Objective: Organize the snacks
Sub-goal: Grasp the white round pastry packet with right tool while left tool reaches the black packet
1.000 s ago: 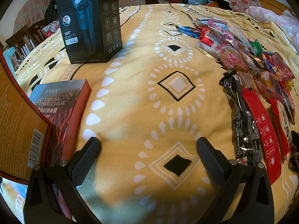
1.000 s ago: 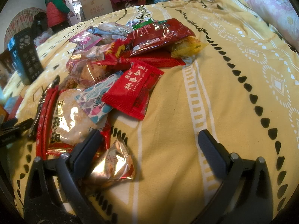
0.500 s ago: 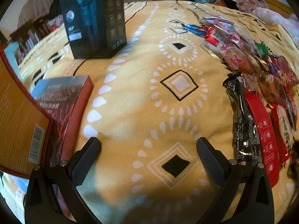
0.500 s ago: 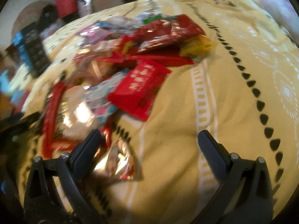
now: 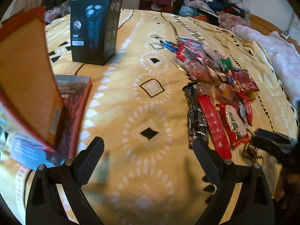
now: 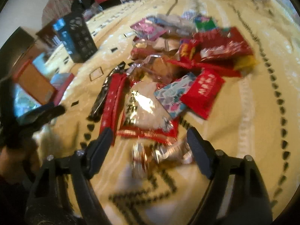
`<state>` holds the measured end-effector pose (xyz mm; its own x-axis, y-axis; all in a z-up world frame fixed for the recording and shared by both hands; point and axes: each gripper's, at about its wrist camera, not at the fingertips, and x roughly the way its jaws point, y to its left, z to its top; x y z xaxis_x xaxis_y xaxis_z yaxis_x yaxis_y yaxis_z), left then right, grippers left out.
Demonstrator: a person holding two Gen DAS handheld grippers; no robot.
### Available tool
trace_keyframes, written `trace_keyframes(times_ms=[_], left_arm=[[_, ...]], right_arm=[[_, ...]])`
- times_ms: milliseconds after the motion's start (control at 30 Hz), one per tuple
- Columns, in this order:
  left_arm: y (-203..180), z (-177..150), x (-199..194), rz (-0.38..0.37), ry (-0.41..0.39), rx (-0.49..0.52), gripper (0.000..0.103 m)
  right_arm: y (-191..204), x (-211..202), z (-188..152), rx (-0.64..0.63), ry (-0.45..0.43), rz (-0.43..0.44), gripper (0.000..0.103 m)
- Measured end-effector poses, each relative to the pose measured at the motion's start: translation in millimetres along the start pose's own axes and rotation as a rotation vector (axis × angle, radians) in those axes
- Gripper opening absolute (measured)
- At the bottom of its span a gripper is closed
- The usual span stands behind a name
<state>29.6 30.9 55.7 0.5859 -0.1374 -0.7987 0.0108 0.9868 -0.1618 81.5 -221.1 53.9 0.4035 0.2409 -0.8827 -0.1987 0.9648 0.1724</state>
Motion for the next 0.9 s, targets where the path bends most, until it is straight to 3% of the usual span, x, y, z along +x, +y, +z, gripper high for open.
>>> trace_keyframes(times_ms=[167, 200, 233, 333, 467, 500, 533, 567, 633, 667, 767, 833, 900], left_arm=[[-5.2, 2.8, -12.3, -0.026, -0.023, 0.002, 0.097], [-7.9, 2.5, -12.7, -0.029, -0.023, 0.014, 0.097], [-11.7, 2.9, -12.2, -0.033, -0.021, 0.028, 0.097], [-21.1, 4.1, -6.8, -0.073, -0.011, 0.066, 0.095], [-35.4, 9.2, 7.2, -0.201, 0.015, 0.129, 0.081], [-46.7, 10.6, 13.6, -0.216, 0.012, 0.188, 0.079], [-56.2, 10.5, 22.8, -0.203, 0.027, 0.243, 0.076], [-62.7, 9.8, 35.0, -0.175, 0.064, 0.273, 0.063], [-57.8, 10.5, 68.4, -0.146, 0.178, 0.250, 0.041], [-49.9, 13.4, 69.5, -0.139, 0.164, 0.222, 0.039], [-27.9, 25.5, 46.6, -0.018, 0.044, 0.157, 0.035], [-31.3, 26.1, 35.8, -0.049, -0.009, 0.200, 0.039], [-43.3, 24.2, 35.5, -0.092, -0.015, 0.281, 0.053]], right_arm=[[-1.5, 35.6, 16.7, 0.080, 0.048, -0.047, 0.083], [4.1, 43.0, 20.7, 0.065, 0.049, -0.070, 0.081], [9.3, 46.7, 23.1, 0.042, 0.047, -0.091, 0.074], [12.9, 43.9, 22.9, 0.010, 0.026, -0.092, 0.071], [9.2, 11.4, 12.8, 0.025, -0.026, -0.005, 0.071], [9.4, 0.5, 10.0, 0.025, -0.047, 0.016, 0.071], [8.5, -7.1, 7.3, 0.029, -0.060, 0.028, 0.071], [6.1, -12.4, 5.0, 0.040, -0.068, 0.037, 0.071], [-0.8, -21.4, -0.9, 0.070, -0.077, 0.057, 0.071], [-0.7, -21.9, -1.8, 0.069, -0.077, 0.054, 0.071], [0.1, -26.5, -5.0, 0.054, -0.086, 0.054, 0.071], [3.7, -24.6, -3.2, 0.038, -0.091, 0.055, 0.071], [3.4, -22.9, -2.2, 0.035, -0.096, 0.070, 0.071]])
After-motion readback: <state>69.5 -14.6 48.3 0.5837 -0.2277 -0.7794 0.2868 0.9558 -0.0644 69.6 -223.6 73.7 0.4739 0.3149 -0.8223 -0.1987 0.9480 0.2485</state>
